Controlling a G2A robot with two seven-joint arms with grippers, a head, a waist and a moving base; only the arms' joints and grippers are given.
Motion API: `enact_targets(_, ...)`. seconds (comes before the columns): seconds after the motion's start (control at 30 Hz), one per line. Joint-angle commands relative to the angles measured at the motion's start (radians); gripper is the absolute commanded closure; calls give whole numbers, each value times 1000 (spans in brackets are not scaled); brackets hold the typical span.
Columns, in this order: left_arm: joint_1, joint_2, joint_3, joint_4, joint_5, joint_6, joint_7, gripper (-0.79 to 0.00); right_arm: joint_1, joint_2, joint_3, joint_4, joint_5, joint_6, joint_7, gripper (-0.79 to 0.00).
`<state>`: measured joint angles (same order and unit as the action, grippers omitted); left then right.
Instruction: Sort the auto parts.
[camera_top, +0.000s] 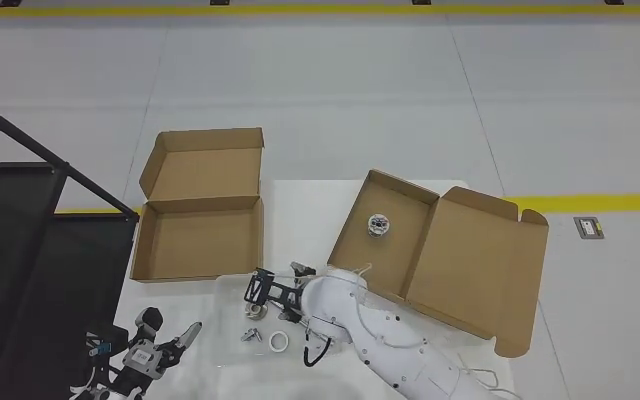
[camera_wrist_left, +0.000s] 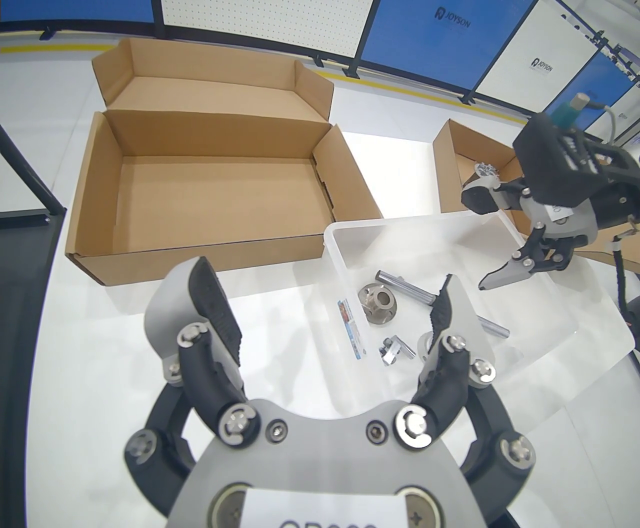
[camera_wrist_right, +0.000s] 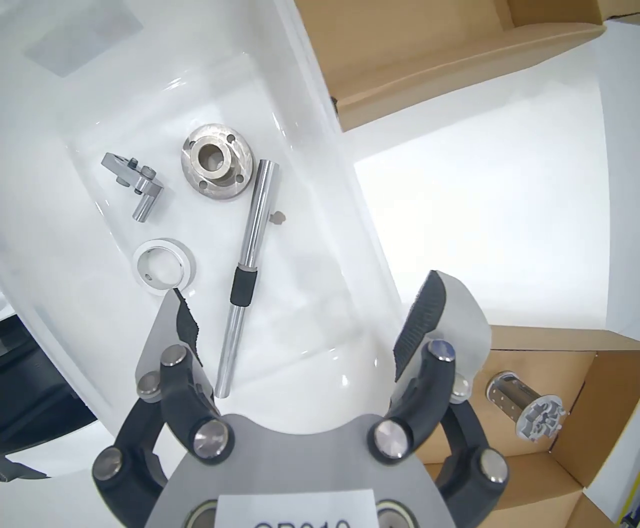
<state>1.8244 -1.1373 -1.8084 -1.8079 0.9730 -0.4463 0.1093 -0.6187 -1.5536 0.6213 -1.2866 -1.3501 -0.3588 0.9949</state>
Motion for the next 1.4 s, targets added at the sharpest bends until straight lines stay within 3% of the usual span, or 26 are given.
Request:
enact_targets(0.0,0,0,0,0,0,0,0,-785,6,-9,-11,23,8,4,15,-533)
enact_targets(0.17,0,0,0,0,0,0,0,-785,20,-26,-29,61,26,-15,11,-499)
enact_targets(0.23,0,0,0,0,0,0,0,-785,16,-28,-24,59,3,20,-17,-566)
enact_targets(0.27,0,0,0,0,0,0,0,-785,10,-28,-25,50,-7,14,-37,-640)
enact_targets(0.33,0,0,0,0,0,0,0,-785,-1,-24,-22,36,-35,12,-47,-671)
enact_targets(0.4,0,0,0,0,0,0,0,-785,-17,-21,-21,8,-63,19,-45,-760)
enact_targets(0.47,0,0,0,0,0,0,0,-785,-32,-17,-20,-21,-93,19,-49,-776)
enact_targets(0.7,0,0,0,0,0,0,0,-785,-83,-6,4,-94,-148,16,-74,-785)
enact_targets(0.9,0,0,0,0,0,0,0,-785,-165,16,58,-204,-183,21,-226,-785)
enact_targets(1.07,-1,0,-3,-3,3,-1,2,-785,-165,16,58,-204,-183,21,-226,-785)
enact_targets(1.27,31,8,-62,-14,37,-105,33,-785,-172,18,58,-196,-193,18,-224,-785)
enact_targets(1.37,41,11,-85,-3,40,-159,45,-785,-171,16,56,-170,-191,-14,-154,-785)
